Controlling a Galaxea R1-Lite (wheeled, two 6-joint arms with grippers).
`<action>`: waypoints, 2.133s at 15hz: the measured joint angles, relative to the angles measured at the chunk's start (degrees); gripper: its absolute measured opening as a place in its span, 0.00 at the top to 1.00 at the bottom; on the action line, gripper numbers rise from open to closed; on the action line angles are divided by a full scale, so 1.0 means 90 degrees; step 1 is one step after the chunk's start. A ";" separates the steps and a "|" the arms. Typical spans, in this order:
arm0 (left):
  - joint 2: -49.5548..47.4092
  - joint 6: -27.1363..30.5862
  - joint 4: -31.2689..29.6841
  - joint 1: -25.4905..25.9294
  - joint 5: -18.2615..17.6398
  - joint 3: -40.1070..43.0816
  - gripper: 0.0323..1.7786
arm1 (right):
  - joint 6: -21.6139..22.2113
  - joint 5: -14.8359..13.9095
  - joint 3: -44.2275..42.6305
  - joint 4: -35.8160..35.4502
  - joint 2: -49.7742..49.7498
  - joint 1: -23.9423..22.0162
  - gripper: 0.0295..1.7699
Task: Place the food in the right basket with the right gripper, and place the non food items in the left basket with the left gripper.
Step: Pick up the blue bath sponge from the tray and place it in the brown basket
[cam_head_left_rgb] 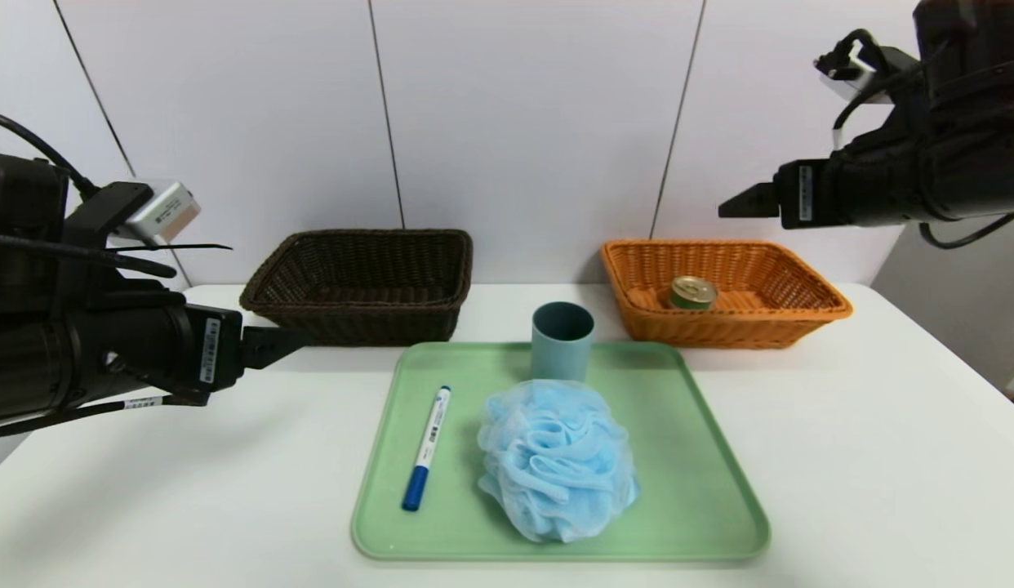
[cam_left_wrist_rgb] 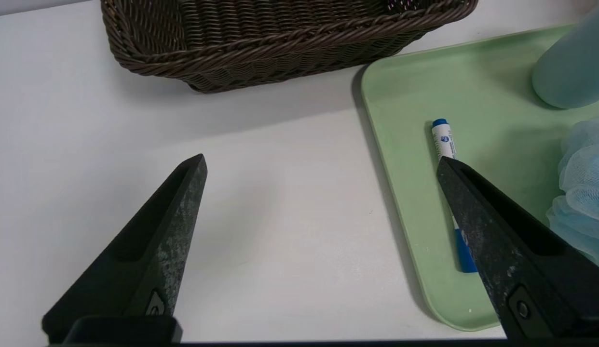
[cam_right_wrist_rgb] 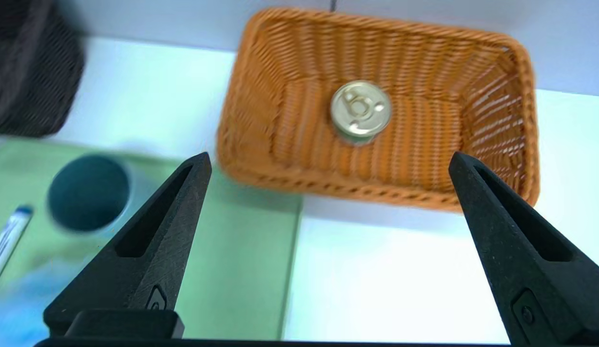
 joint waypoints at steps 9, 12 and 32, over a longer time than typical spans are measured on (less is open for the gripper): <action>-0.0370 -0.0095 0.0406 -0.0030 0.0182 0.0066 0.05 | 0.0051 -0.0076 0.2239 -0.0362 -0.1559 0.0932 0.04; -0.0413 -0.0095 0.0481 -0.0103 0.0180 0.0092 0.05 | 0.0037 -0.0221 0.2737 -0.1149 -0.1651 0.1124 0.04; -0.0642 -0.0217 0.0610 -0.0253 0.0190 0.0207 0.05 | 0.4379 -0.0336 -0.2662 0.4990 0.1485 0.3805 0.04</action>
